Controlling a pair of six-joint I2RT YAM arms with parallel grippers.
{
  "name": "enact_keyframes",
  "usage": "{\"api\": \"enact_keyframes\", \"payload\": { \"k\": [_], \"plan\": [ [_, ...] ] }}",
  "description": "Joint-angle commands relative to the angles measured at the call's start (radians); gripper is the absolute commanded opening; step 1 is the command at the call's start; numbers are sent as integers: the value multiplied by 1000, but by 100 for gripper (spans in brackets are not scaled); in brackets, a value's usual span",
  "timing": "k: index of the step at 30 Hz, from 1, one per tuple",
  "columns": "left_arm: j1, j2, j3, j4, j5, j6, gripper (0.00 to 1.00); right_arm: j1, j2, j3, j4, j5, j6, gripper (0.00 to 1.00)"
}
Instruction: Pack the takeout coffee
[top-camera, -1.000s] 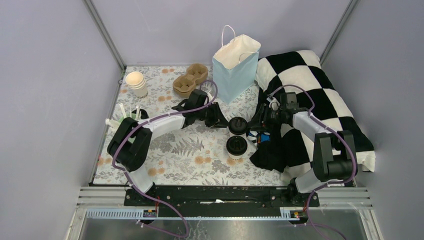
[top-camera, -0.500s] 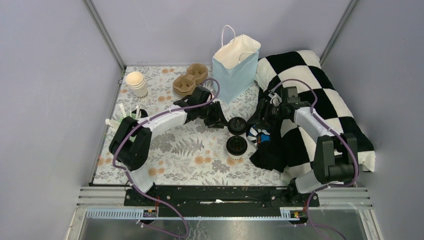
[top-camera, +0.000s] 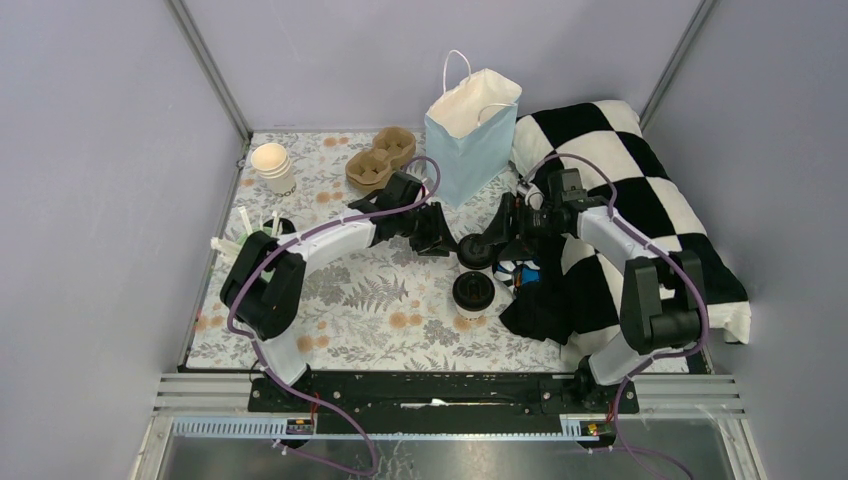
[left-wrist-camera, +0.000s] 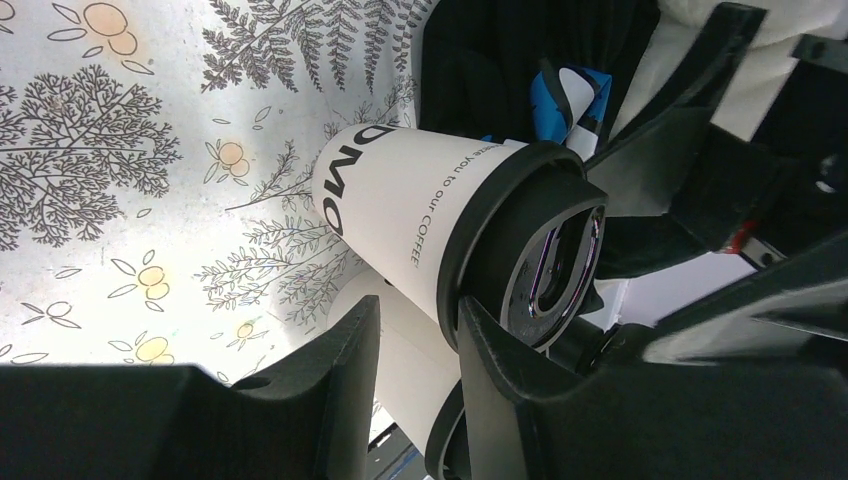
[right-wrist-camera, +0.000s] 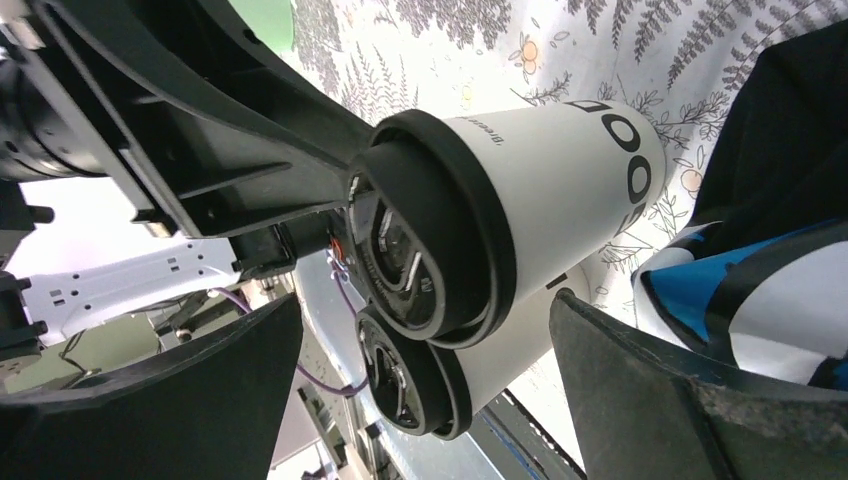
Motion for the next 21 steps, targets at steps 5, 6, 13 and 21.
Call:
{"api": "enact_keyframes", "payload": {
  "k": [5, 6, 13, 21],
  "plan": [
    [-5, 47, -4, -67, -57, 23, 37, 23, 92, -55, 38, -89, -64, 97],
    [-5, 49, -5, -67, -57, 22, 37, 25, 103, -63, 41, -87, -71, 96],
    [-6, 53, -41, -61, -78, 15, 37, 23, 164, -142, 114, -17, -53, 85],
    [-4, 76, -148, -10, -128, 13, 35, -26, 271, -271, 270, 136, 48, 79]
  ]
}}
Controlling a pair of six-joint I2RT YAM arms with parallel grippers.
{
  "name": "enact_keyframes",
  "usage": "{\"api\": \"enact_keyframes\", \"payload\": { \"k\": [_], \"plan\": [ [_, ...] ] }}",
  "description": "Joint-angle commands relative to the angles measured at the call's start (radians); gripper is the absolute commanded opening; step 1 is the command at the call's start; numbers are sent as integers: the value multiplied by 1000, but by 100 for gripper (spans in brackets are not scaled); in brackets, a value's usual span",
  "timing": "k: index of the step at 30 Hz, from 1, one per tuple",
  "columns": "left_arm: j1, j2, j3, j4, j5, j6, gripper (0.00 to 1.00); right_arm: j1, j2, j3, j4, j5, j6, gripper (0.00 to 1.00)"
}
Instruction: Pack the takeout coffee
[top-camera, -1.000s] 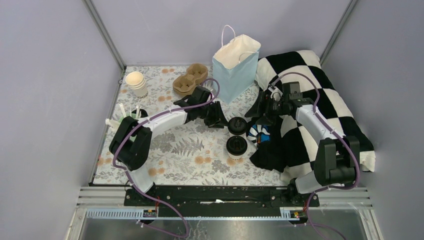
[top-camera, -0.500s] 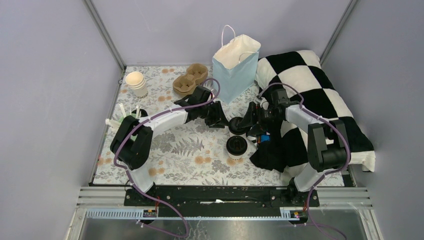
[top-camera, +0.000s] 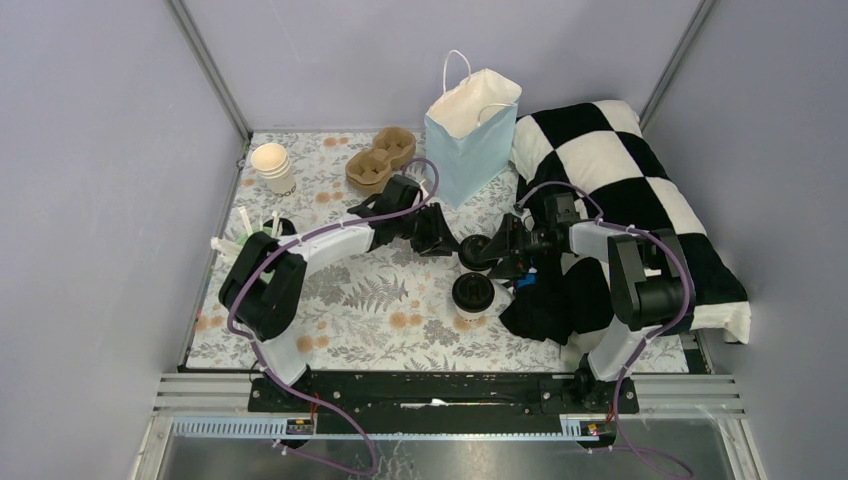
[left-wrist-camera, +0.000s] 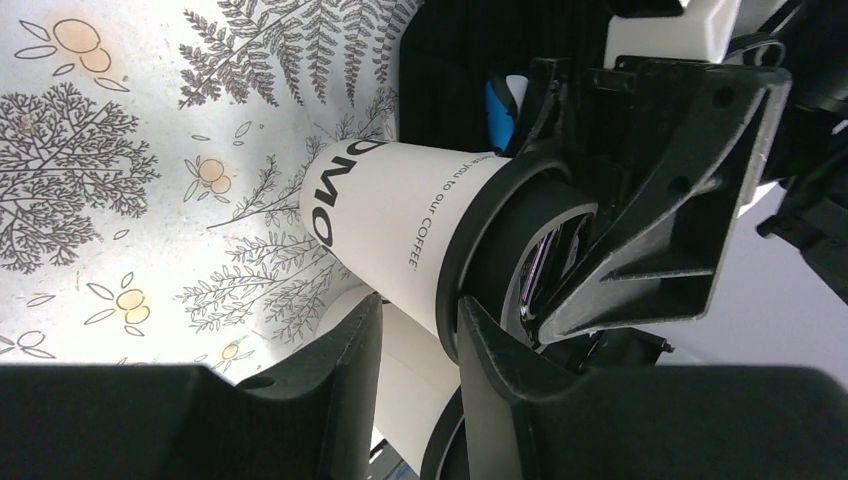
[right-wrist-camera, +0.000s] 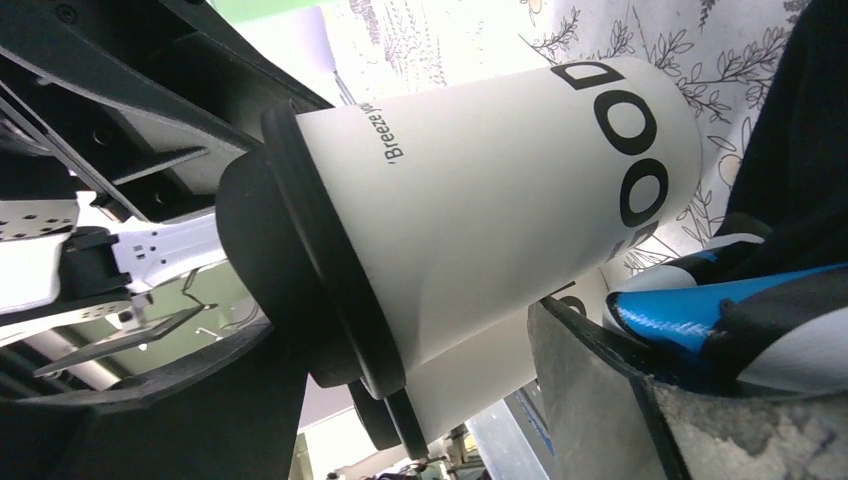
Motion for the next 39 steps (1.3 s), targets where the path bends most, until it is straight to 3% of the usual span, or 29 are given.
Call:
{"api": "enact_keyframes", "payload": {
  "k": [1, 7, 12, 17, 24, 32, 39],
  "plan": [
    [-6, 76, -108, -99, -153, 50, 35, -24, 102, -122, 58, 357, -14, 77],
    [-10, 47, -216, -38, -199, 77, 34, -28, 58, -229, 110, 457, -34, 79],
    [-37, 64, -166, -90, -249, 140, 34, -19, 9, -207, 67, 422, -39, 83],
    [-44, 106, -130, -125, -278, 132, 34, -27, -31, -208, 237, 204, 106, 88],
    [-44, 105, -96, -133, -257, 122, 34, -27, -132, -148, 309, 46, 189, 97],
    [-44, 92, -62, -155, -242, 121, 34, -27, -88, -162, 238, 73, 83, 98],
    [-45, 105, -66, -153, -239, 121, 34, -42, 63, -201, 315, 195, 161, 89]
  ]
}}
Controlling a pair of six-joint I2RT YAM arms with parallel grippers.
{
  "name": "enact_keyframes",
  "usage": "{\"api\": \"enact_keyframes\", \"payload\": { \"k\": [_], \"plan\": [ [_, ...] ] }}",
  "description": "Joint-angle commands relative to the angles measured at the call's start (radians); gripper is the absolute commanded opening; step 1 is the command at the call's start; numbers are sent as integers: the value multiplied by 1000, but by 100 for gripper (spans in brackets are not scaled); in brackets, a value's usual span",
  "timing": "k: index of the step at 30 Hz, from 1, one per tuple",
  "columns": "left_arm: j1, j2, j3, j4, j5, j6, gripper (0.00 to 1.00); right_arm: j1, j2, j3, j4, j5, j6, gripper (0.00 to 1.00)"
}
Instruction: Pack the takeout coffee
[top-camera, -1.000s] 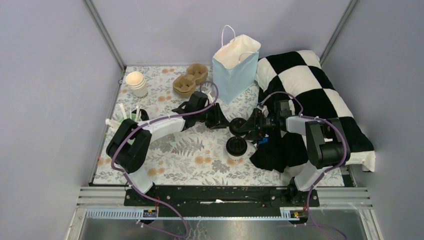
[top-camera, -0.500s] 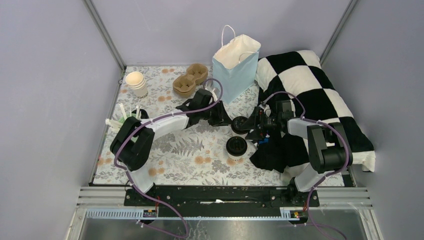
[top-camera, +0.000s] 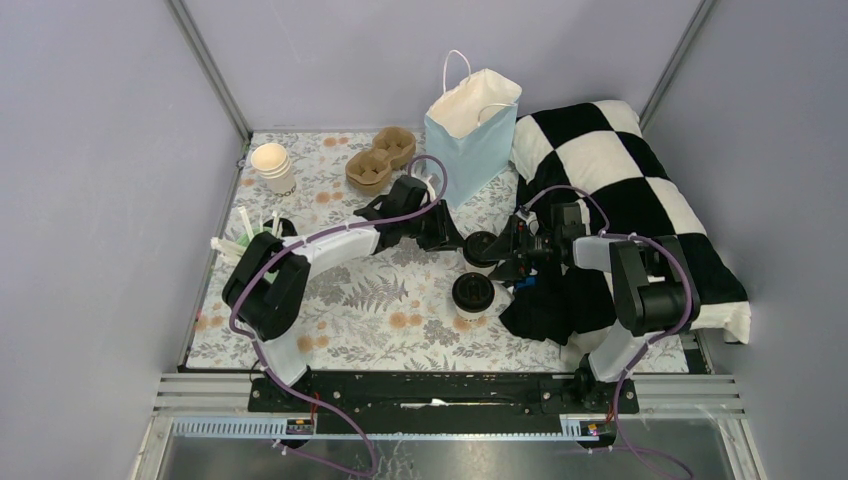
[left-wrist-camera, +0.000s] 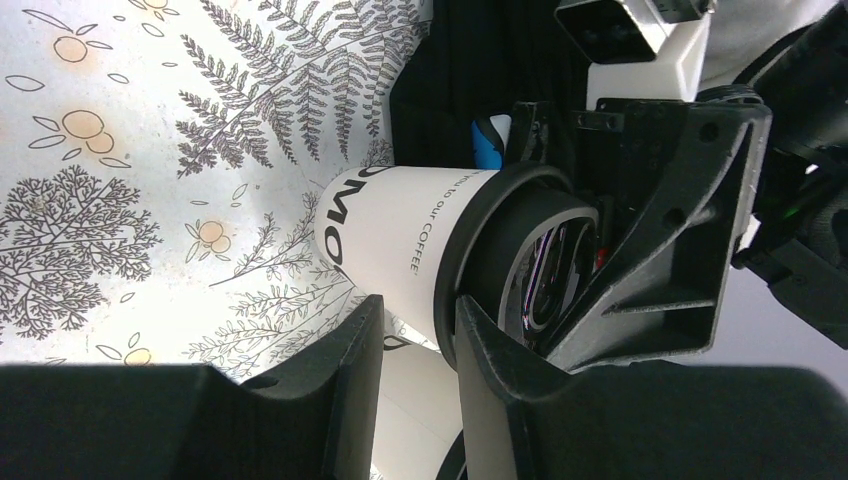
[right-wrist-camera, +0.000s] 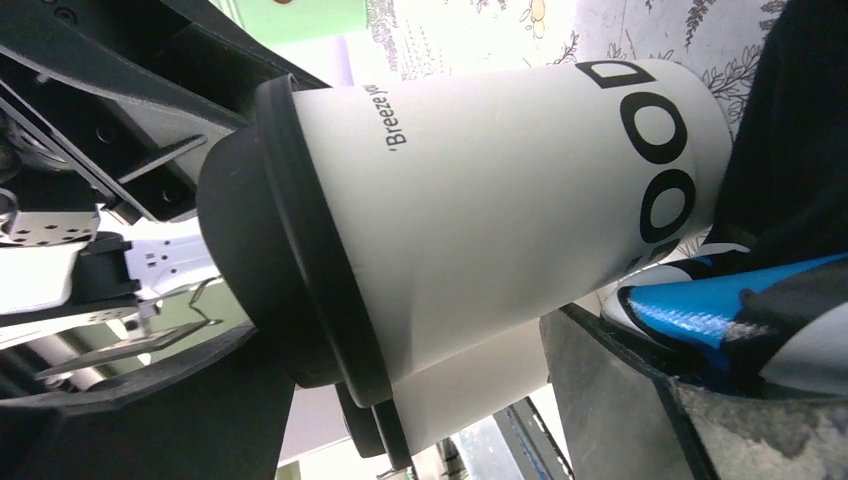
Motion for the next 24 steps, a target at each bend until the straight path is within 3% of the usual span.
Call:
{"api": "enact_keyframes", "payload": {
  "k": [1, 8, 11, 16, 24],
  "plan": [
    [-9, 98, -67, -235, -145, 74, 34, -20, 125, -70, 9, 248, 19, 88],
    [-9, 103, -126, -220, -155, 76, 34, -51, 135, -114, -183, 469, -51, 82],
    [-9, 105, -97, -240, -146, 87, 34, -52, 70, -37, -267, 344, -119, 87],
    [-9, 112, -20, -310, -154, 119, 34, -52, -113, 18, -169, 155, 11, 100],
    [-9, 117, 18, -332, -150, 125, 34, -52, -43, 127, -76, 74, 58, 100]
  ]
}}
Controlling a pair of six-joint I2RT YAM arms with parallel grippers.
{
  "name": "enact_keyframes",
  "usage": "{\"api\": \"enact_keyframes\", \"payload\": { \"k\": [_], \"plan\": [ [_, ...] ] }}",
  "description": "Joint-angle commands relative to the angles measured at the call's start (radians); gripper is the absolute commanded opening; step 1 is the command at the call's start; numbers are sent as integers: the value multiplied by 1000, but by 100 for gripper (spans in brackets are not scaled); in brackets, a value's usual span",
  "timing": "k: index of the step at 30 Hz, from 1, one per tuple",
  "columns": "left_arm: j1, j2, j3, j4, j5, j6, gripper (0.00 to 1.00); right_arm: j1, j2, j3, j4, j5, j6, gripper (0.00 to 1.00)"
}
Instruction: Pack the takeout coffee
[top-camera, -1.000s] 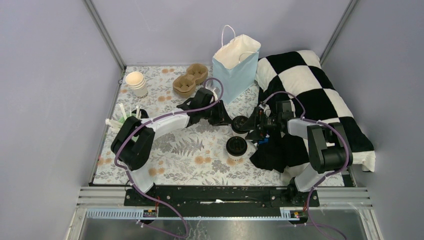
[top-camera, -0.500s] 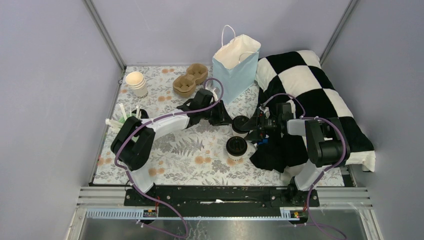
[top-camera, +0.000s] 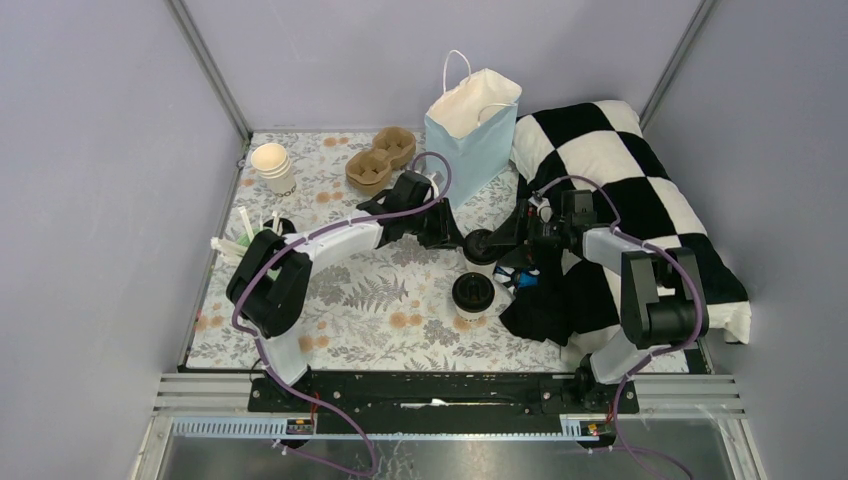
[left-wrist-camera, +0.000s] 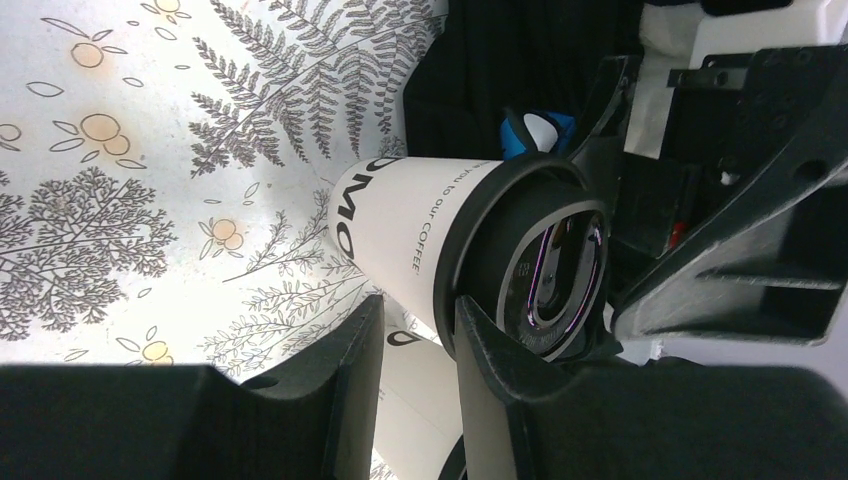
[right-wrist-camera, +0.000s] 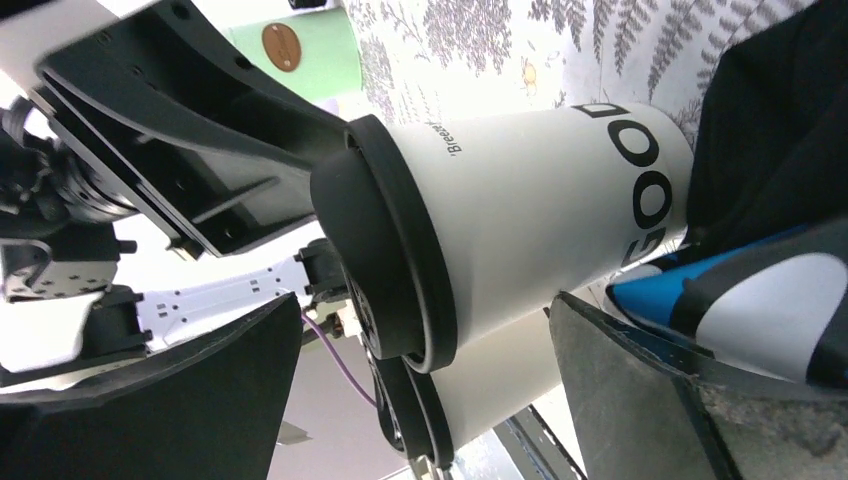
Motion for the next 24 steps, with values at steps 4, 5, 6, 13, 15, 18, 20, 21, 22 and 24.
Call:
{"api": "enact_keyframes", "payload": {
  "k": [4, 5, 6, 13, 15, 18, 20, 21, 22, 24],
  "plan": [
    [-6, 93, -48, -243, -142, 78, 34, -10, 121, 68, 171, -4, 119, 97],
    [-6, 93, -48, -243, -142, 78, 34, -10, 145, 63, 203, -6, 141, 95],
    [-6, 92, -47, -242, -141, 78, 34, -11, 173, 60, 223, -8, 149, 93],
    [-10, 101, -72, -227, -142, 65, 34, -14, 314, -40, 196, 137, 137, 77],
    [-13, 102, -94, -213, -141, 55, 34, -14, 338, -66, 103, 228, 100, 76],
    [-16, 108, -131, -201, -147, 44, 34, -15, 318, -91, -56, 363, 17, 76],
    [-17, 109, -145, -205, -151, 46, 34, -14, 289, -63, -131, 380, -46, 79],
    [-16, 105, -143, -209, -148, 50, 34, -14, 263, -38, -153, 367, -71, 81],
    [-17, 97, -132, -211, -144, 59, 34, -13, 234, -18, -168, 339, -90, 83],
    [-17, 81, -90, -229, -138, 75, 35, -13, 173, 32, -225, 306, -128, 86]
  ]
}}
